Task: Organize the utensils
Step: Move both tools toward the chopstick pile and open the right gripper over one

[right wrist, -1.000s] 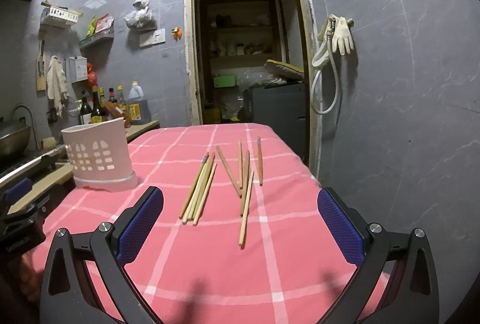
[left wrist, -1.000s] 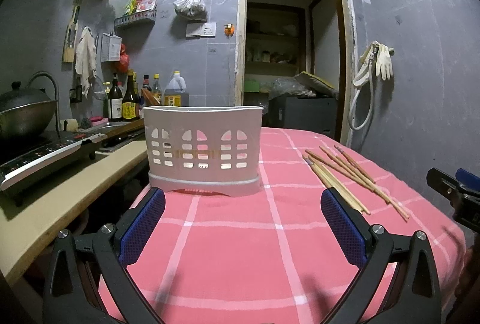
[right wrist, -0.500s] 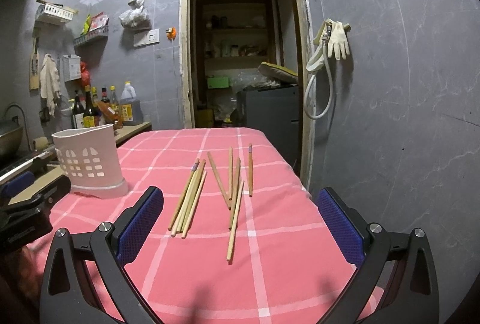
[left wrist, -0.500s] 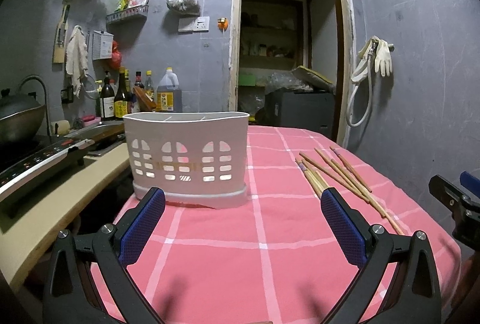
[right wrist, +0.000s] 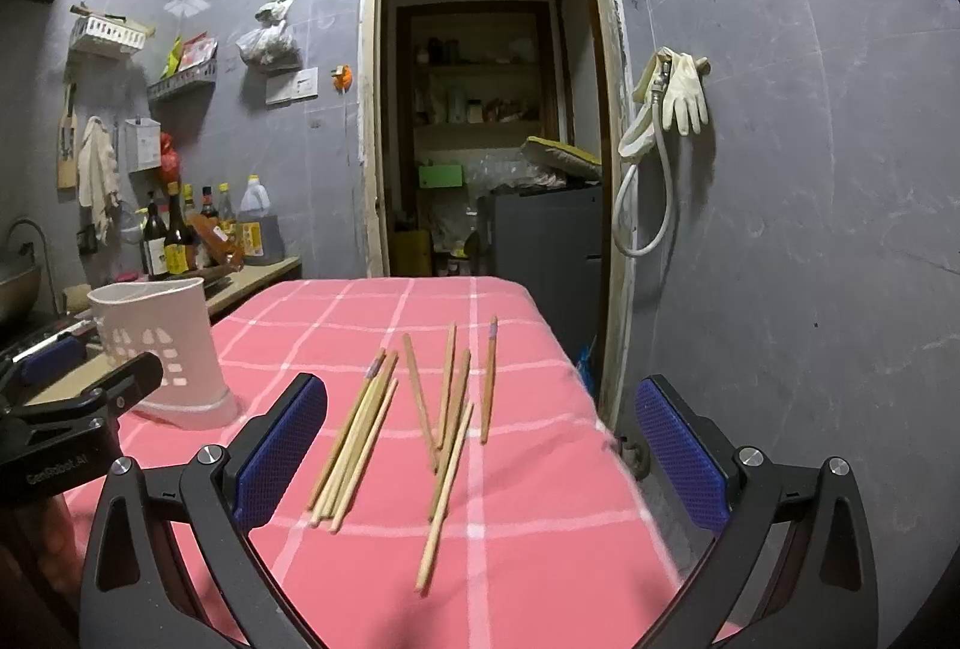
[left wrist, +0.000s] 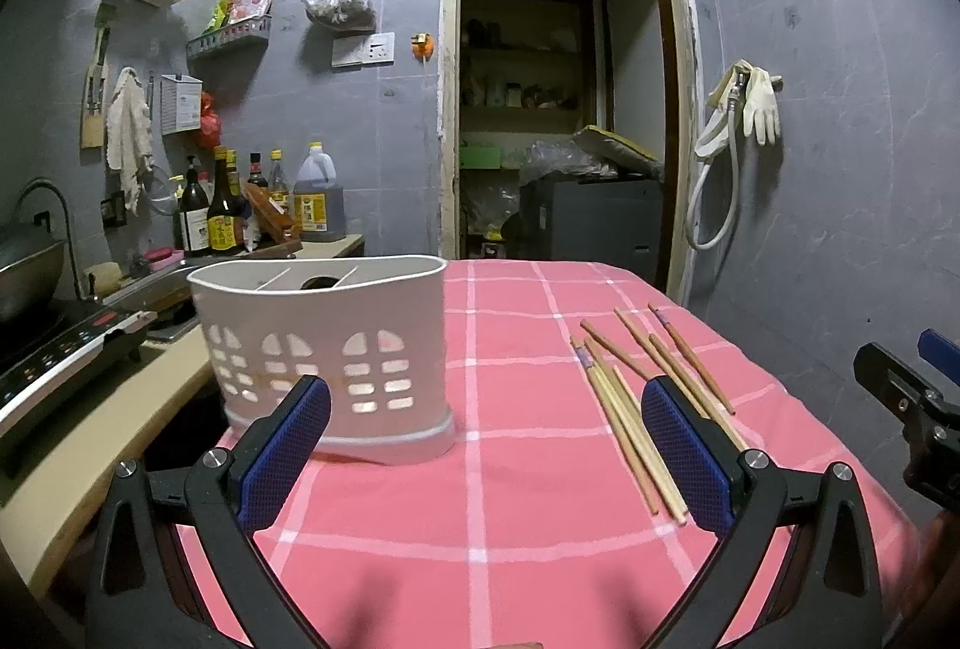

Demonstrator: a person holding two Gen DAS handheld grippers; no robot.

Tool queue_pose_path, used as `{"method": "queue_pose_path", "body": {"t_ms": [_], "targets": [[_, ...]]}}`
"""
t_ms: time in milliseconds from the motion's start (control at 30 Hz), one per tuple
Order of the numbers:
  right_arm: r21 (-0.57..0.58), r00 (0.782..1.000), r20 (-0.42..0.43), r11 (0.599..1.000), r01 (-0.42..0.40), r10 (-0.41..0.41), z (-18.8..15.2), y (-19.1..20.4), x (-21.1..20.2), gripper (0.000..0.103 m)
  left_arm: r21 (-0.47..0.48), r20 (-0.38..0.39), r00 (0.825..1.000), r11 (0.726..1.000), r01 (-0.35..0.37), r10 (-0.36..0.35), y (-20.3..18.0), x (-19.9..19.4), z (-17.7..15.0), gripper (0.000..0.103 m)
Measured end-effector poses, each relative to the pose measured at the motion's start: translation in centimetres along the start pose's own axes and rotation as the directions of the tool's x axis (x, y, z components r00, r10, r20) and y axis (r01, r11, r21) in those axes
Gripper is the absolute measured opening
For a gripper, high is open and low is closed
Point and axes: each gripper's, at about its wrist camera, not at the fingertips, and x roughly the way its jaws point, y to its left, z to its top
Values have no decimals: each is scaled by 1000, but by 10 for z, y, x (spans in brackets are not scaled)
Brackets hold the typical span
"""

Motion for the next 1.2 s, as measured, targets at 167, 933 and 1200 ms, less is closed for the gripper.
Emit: {"method": "queue_pose_path", "body": {"t_ms": [167,933,1200], "targets": [[-11,1000,4,1000,7,-7,9,-8,14,103,5,-24,1000,1000,11,-11,-8,17,7,102],[-55,958,-250,986,-160,142,12,-40,107,78,-50,-349,928,992,120,-130,-21,114,-1,89],[-26,871,-447,970,-242,205,3,-40,161,40,-39,-494,851,983,182,-177,-26,146,-14,58]]}}
